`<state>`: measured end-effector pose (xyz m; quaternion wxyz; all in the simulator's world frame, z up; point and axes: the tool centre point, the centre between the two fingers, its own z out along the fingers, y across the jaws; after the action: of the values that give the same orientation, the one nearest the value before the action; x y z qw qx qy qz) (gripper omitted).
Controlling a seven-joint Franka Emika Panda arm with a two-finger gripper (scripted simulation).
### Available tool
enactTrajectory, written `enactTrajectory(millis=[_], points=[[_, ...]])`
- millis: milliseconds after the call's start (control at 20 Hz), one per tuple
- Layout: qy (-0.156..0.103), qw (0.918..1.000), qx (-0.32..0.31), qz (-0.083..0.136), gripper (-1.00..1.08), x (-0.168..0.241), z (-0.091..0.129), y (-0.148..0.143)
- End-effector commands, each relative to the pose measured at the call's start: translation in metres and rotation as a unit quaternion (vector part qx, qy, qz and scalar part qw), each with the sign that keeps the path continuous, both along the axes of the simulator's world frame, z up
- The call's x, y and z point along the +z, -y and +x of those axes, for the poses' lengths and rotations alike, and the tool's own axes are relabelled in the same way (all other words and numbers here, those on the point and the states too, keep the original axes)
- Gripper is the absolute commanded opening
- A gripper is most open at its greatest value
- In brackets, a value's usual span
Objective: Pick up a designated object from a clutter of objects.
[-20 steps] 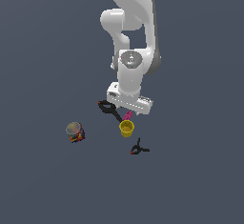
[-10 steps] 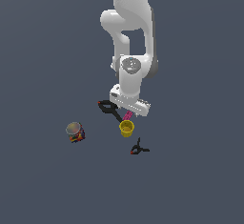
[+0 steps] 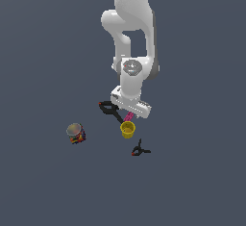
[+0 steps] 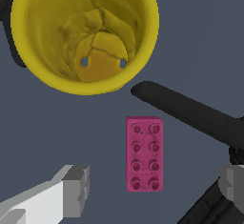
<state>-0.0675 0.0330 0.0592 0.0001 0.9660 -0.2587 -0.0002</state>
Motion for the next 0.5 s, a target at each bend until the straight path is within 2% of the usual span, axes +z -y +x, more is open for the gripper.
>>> enactTrajectory(millis=[0, 450], points=[[0.000, 1.0000, 0.000, 0.000, 1.00, -0.006, -0.001, 0.000], [0.000, 1.0000, -0.002, 0.000, 1.00, -0.041, -0.001, 0.000]])
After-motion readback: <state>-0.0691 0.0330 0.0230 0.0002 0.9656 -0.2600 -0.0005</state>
